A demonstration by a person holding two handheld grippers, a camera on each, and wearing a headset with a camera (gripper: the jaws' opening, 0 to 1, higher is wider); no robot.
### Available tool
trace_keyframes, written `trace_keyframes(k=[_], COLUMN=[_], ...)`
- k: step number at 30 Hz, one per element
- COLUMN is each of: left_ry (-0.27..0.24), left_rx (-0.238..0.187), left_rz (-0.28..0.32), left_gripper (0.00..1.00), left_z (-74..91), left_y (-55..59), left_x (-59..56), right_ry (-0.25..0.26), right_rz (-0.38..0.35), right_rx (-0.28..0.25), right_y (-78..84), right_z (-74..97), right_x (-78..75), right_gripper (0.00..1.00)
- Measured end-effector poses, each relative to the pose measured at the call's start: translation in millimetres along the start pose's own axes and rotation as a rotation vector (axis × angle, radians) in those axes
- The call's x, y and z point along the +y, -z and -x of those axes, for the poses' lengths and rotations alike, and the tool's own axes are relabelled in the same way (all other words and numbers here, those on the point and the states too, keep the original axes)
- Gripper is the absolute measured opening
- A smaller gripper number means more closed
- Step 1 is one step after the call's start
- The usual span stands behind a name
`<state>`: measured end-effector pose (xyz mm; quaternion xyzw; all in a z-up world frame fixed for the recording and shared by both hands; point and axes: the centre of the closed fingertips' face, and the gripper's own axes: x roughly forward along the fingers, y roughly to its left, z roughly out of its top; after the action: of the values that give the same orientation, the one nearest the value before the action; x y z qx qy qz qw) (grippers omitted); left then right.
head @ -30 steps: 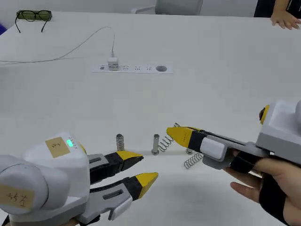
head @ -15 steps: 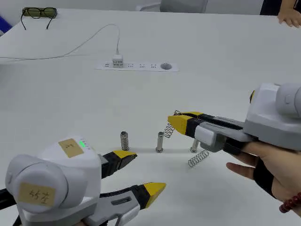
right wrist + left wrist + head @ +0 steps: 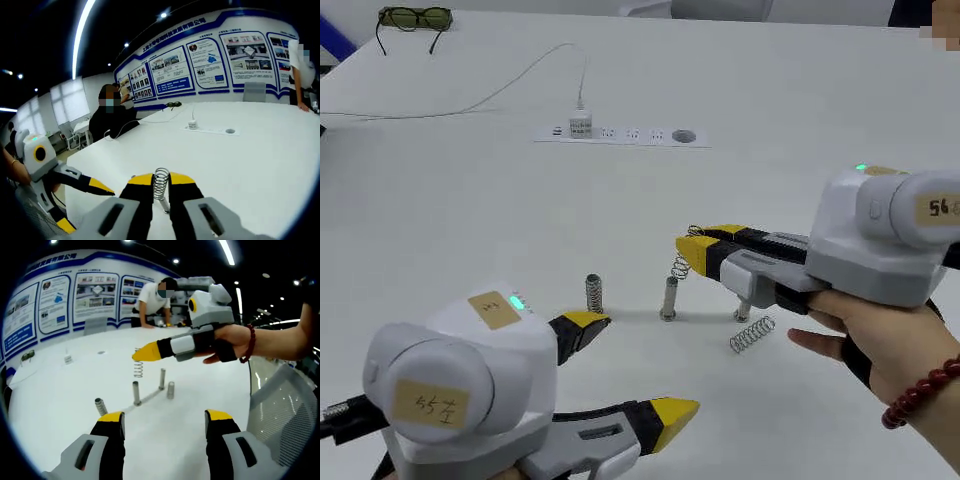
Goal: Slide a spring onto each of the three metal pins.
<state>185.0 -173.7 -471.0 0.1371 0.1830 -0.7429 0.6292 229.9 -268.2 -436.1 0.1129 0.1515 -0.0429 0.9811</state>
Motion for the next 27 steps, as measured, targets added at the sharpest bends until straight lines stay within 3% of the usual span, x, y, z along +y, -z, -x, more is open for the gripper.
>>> trace_keyframes(k=[17, 27], left_ry=[-0.051, -0.069], left_rx=[0.013, 0.012], left_rz=[0.026, 0.038], left_gripper=[0.85, 0.89], left_z=[1.6, 2.4], left_y=[4.3, 5.4], left_x=[10.4, 13.8], right_ry=[0.013, 0.013], right_rz=[0.073, 0.174], right_rx=[0.042, 0.079], right_y=[13.0, 21.4], right_z=[-12.0, -14.6], right_x=[-1.2, 3.1], right_gripper=[0.12, 0.12])
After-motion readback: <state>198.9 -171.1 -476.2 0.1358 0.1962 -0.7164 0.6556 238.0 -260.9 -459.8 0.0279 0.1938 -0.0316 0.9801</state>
